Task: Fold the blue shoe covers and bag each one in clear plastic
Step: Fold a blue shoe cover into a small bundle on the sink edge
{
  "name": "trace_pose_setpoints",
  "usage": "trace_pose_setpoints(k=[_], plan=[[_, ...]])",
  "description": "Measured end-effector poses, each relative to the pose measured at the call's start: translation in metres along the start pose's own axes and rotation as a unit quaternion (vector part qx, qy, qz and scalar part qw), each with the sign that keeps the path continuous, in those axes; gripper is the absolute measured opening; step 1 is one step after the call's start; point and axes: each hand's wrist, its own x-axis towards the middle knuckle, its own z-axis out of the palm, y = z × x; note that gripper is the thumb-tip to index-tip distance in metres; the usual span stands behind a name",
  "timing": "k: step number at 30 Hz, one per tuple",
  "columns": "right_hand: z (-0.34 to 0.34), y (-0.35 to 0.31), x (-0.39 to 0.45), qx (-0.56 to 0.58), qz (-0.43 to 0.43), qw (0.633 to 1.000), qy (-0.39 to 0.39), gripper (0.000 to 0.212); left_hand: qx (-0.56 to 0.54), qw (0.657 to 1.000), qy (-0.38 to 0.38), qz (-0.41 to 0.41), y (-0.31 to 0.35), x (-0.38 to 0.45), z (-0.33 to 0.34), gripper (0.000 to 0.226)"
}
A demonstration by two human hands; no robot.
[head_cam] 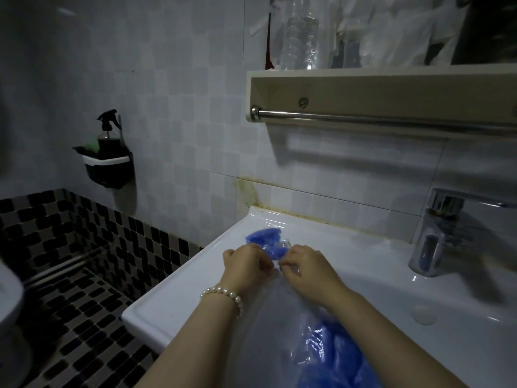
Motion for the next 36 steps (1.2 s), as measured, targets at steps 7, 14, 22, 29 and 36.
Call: trace_pose_setpoints(k=[7,14,22,29,36], plan=[[0.010,-0.016,-0.003,-0.075,-0.022,0.993,-0.086,0.071,0.050,0.989,0.060,-0.124,-0.005,0.004,-0.006,0.024],[0.010,-0.017,0.002,-0.216,0.101,0.970,-0.040,0.034,-0.041,0.987,0.132,-0.084,0.001,0.003,-0.009,0.029],[-0.043,0.001,0.003,-0.098,0.145,0.984,-0.046,0.053,-0.036,0.982,0.057,0.176,0.033,-0.018,0.007,0.021],[-0.112,0.010,-0.075,-0.015,0.226,0.868,-0.442,0.017,0.054,0.887,-0.434,0.147,0.089,-0.055,0.020,0.033],[-0.066,-0.004,-0.102,-0.045,0.161,0.839,-0.517,0.050,0.119,0.856,-0.485,0.137,0.070,-0.055,0.025,0.028]])
